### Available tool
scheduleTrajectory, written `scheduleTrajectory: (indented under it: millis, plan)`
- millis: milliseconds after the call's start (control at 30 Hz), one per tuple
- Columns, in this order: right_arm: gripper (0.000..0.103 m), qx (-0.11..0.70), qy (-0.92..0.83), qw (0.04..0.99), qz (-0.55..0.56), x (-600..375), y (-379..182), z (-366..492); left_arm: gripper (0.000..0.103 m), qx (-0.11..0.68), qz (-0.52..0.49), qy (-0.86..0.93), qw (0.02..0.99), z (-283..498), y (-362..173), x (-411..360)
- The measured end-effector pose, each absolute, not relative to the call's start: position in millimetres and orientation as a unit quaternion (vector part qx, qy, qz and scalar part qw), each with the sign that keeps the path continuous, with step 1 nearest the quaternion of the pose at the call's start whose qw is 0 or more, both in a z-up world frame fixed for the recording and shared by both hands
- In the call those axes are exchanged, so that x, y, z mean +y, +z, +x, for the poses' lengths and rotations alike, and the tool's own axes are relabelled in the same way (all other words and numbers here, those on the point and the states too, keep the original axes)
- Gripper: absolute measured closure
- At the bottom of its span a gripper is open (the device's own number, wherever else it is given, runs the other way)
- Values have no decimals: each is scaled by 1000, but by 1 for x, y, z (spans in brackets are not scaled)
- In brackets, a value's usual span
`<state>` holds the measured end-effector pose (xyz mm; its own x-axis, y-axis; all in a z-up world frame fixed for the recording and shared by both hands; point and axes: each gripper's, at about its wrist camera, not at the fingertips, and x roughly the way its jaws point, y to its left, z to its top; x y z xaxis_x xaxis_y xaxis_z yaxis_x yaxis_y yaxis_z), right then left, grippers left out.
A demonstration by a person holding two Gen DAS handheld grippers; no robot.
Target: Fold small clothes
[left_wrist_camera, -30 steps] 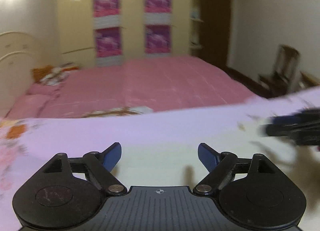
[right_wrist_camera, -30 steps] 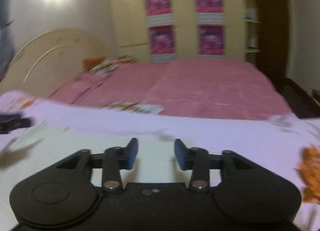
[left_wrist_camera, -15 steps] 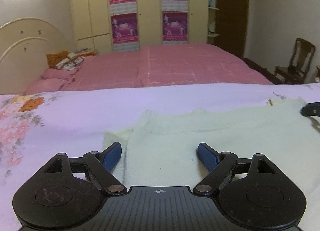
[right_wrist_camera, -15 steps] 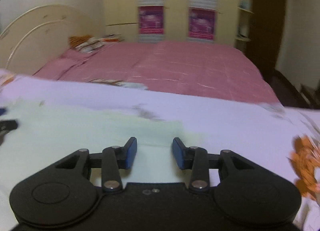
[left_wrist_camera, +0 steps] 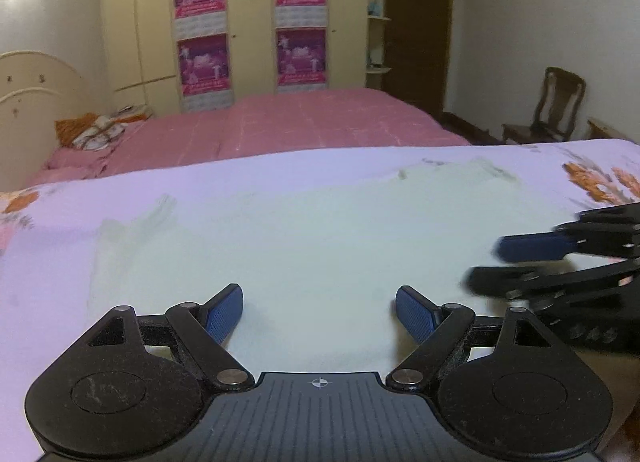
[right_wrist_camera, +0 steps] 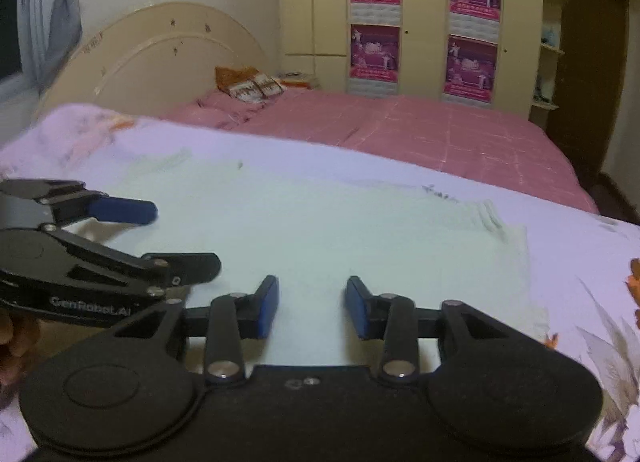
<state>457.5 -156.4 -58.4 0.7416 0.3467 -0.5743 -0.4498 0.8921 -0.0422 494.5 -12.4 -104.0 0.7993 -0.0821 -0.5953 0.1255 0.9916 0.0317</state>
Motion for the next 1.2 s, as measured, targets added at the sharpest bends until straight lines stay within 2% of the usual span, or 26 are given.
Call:
scheduleTrajectory:
  millis: [267,533,733,1033,1200]
  plan:
    - [66,311,124,941,-55,-213,-54,468,20,310,34,-13,950,479,-108,37]
    - [65,290,179,939,-58,-181,-40,426,20,304,4,-50,951,453,-102,2]
    - [64,312,200,922,-113,-146,-61,388,20,326,7,-52,944,424,-121,-6]
    - [64,314,112,938,-92,-202,-62,360,20,322,-10,-8,947,386,-126,54]
    - [64,306,88,946,-57,-213,-57,348,20,310,-16,-9,950,382,-116,32]
